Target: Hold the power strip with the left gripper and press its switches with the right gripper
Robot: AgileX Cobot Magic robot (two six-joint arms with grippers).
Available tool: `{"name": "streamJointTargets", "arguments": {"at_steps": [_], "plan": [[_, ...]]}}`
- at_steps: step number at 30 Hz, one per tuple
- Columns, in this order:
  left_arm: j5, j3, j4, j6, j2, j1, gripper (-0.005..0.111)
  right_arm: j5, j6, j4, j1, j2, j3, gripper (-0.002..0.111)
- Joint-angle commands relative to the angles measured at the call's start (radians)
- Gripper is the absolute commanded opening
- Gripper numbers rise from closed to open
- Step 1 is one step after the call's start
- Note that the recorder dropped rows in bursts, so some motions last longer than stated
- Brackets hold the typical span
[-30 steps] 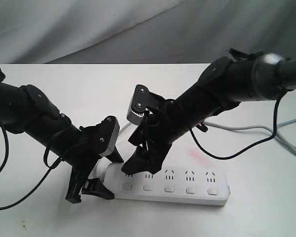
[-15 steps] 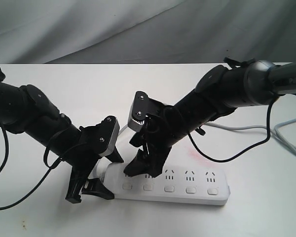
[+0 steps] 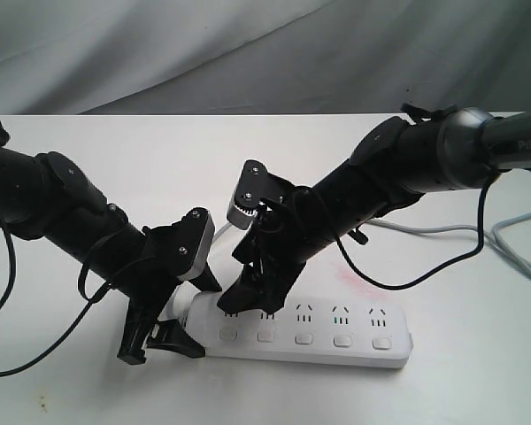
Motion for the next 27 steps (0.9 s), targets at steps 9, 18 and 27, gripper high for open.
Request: {"name": "streamJointTargets", "arguments": {"at_steps": [9, 18, 27], "plan": [[-0.025, -0.005, -0.004, 0.004, 0.0, -0.005, 0.0, -0.034, -0.1, -0.015, 0.051, 0.0, -0.003, 0.074], [-0.025, -0.005, -0.004, 0.004, 0.0, -0.005, 0.0, -0.036, -0.1, -0.05, 0.051, 0.0, -0.003, 0.074], [-0.025, -0.005, -0.004, 0.004, 0.0, -0.005, 0.0, -0.09, -0.124, -0.034, 0.051, 0.0, 0.052, 0.074]]}}
